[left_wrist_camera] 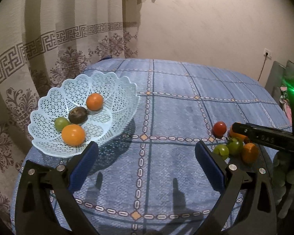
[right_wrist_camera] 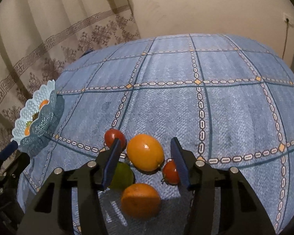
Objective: Organize fruits
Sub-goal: 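Grasp the large orange from the pile with the right gripper, then grasp the green tomato with the left gripper while right holds the orange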
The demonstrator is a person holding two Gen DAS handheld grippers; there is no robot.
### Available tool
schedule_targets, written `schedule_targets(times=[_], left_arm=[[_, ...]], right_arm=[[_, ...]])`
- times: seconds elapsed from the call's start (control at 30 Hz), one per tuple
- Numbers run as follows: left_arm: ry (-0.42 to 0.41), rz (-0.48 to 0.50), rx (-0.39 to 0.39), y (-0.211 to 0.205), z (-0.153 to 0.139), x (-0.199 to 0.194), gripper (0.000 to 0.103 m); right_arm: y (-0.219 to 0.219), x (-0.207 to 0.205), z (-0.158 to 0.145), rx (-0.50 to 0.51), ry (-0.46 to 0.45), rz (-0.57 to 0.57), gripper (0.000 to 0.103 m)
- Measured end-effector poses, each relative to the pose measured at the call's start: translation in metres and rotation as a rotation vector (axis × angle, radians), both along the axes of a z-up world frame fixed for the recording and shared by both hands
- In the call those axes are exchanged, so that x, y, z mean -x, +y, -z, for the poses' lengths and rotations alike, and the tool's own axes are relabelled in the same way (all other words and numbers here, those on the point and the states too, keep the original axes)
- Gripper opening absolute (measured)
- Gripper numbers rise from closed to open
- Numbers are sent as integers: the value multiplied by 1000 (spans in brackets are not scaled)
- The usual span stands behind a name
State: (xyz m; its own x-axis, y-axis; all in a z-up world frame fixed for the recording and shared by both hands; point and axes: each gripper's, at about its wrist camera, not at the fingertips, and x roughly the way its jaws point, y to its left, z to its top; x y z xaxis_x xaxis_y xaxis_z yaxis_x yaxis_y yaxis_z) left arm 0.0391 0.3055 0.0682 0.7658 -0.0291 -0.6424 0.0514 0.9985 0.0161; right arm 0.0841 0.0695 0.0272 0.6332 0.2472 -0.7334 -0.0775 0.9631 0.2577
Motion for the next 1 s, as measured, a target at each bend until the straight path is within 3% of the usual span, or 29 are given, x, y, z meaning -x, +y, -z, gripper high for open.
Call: schedule_targets(times=[0.57, 1.0], left_arm=[[29, 11, -25, -14, 7, -8, 100], [50, 73, -37, -36, 15, -15, 100]], right_arm=[[15, -8, 1, 122, 0, -117, 41], [-8, -4, -7, 33, -25, -61, 38]])
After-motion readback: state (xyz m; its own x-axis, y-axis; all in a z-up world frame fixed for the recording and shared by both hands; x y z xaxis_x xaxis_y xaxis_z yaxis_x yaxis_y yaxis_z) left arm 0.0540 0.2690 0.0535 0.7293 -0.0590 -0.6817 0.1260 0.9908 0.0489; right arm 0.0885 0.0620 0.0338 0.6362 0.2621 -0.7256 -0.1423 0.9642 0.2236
